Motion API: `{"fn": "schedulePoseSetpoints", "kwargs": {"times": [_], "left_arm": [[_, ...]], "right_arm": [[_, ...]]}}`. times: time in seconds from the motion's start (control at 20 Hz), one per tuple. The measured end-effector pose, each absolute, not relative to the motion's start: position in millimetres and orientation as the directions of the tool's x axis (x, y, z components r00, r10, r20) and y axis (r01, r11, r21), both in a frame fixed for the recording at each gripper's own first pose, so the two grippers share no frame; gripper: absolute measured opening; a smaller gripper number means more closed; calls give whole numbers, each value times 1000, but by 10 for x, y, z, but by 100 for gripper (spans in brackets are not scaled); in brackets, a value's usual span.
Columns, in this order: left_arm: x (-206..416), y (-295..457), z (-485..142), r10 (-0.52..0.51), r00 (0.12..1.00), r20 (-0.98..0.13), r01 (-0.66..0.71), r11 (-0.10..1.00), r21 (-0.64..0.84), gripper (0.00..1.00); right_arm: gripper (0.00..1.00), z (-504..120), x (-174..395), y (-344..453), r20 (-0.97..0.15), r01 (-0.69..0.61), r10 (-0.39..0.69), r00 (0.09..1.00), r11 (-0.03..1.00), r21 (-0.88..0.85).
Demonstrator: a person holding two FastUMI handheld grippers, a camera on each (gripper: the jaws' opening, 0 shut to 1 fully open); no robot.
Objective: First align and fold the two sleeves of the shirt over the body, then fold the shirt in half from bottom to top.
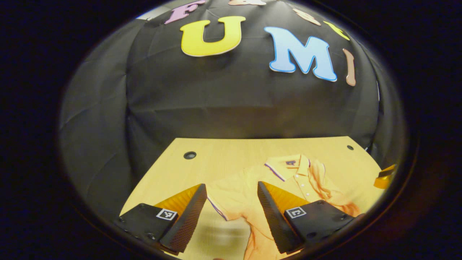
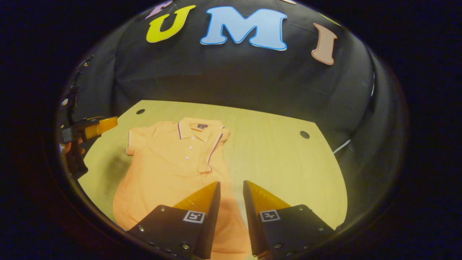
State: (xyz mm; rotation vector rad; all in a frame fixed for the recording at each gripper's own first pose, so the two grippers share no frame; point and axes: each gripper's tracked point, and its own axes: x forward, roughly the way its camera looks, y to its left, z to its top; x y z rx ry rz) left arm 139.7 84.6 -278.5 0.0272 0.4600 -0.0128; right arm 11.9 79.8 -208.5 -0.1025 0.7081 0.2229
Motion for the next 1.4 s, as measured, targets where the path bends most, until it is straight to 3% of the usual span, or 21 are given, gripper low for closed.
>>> {"fn": "schedulePoseSetpoints", "kwargs": {"times": [0.6, 1.05, 1.4], "left_arm": [[1819, 961, -3848, 23, 795, -606, 13, 998, 55, 94], [1756, 1064, -4208, 44, 736, -676, -18, 999, 46, 95], [1751, 1059, -4226, 30, 741, -671, -18, 1000, 25, 98]], "right_arm": [[40, -2142, -358, 312, -702, -68, 39, 711, 998, -13], [40, -2250, -382, 237, -727, -29, 14, 687, 1000, -8], [40, -2328, -383, 222, -740, -5, 13, 673, 1000, 13]]}}
